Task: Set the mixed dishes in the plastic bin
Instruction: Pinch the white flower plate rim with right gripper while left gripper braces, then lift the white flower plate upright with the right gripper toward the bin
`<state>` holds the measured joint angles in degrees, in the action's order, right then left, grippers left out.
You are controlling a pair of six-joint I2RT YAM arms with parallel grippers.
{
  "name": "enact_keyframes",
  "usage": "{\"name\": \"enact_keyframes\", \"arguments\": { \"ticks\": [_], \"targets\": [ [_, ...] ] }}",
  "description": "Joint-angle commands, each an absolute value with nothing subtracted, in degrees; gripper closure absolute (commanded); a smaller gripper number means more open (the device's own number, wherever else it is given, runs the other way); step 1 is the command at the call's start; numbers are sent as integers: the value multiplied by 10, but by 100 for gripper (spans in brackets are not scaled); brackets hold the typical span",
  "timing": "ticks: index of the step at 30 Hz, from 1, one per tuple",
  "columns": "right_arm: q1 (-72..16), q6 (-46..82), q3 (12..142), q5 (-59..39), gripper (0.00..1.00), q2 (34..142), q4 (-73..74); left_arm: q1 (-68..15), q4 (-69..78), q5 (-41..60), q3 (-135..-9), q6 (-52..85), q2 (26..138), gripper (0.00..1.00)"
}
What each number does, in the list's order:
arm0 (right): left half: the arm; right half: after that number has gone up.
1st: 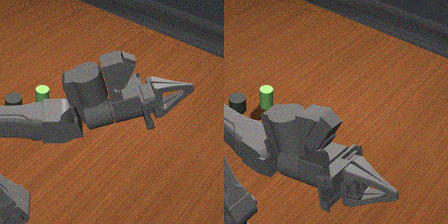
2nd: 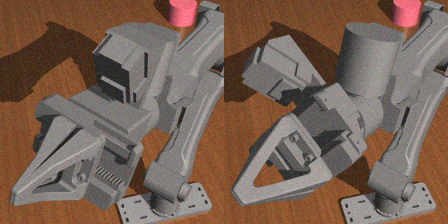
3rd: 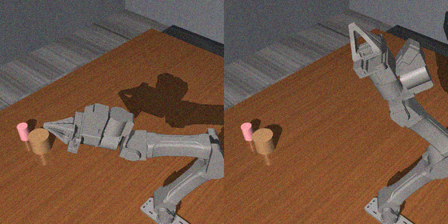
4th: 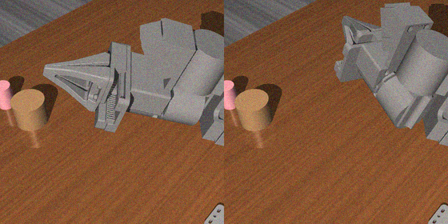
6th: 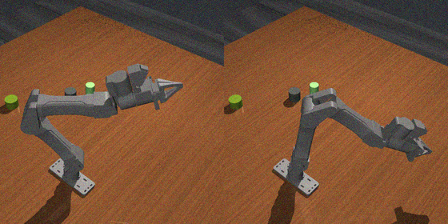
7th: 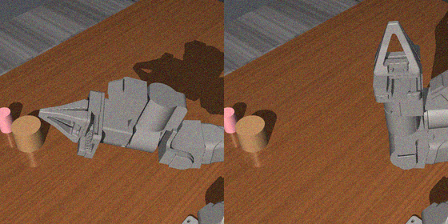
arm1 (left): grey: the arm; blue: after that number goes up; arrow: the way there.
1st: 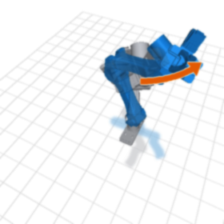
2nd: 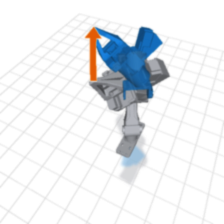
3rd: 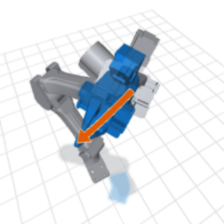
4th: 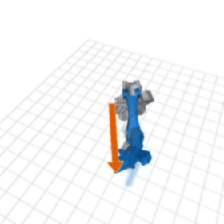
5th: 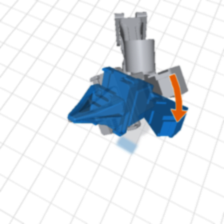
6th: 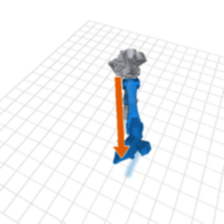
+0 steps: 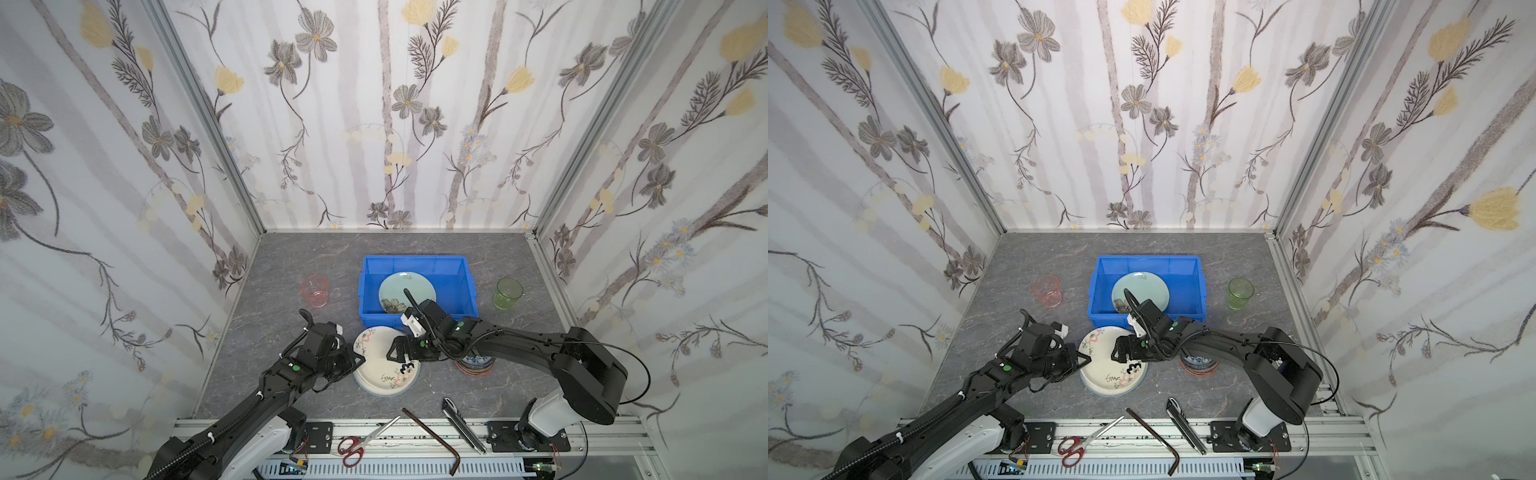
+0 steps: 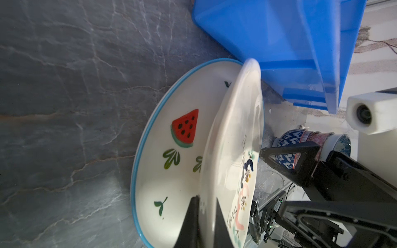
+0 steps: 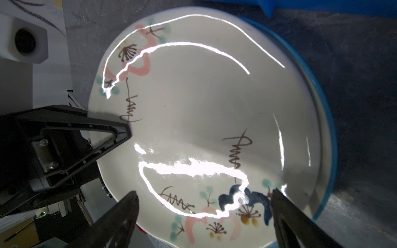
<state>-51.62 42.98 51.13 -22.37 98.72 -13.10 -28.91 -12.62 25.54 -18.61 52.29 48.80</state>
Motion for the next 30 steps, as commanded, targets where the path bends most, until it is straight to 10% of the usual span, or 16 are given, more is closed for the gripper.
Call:
{"name": "enact_keyframes", "arguments": {
  "ticks": [1, 30],
  "targets": [
    [-516, 424, 519, -217, 6, 980, -127, -287, -98, 269, -188, 526, 478, 100],
    [-349, 347, 515, -318, 10, 804, -217, -249, -98, 432, -257, 419, 488, 100]
  ]
}}
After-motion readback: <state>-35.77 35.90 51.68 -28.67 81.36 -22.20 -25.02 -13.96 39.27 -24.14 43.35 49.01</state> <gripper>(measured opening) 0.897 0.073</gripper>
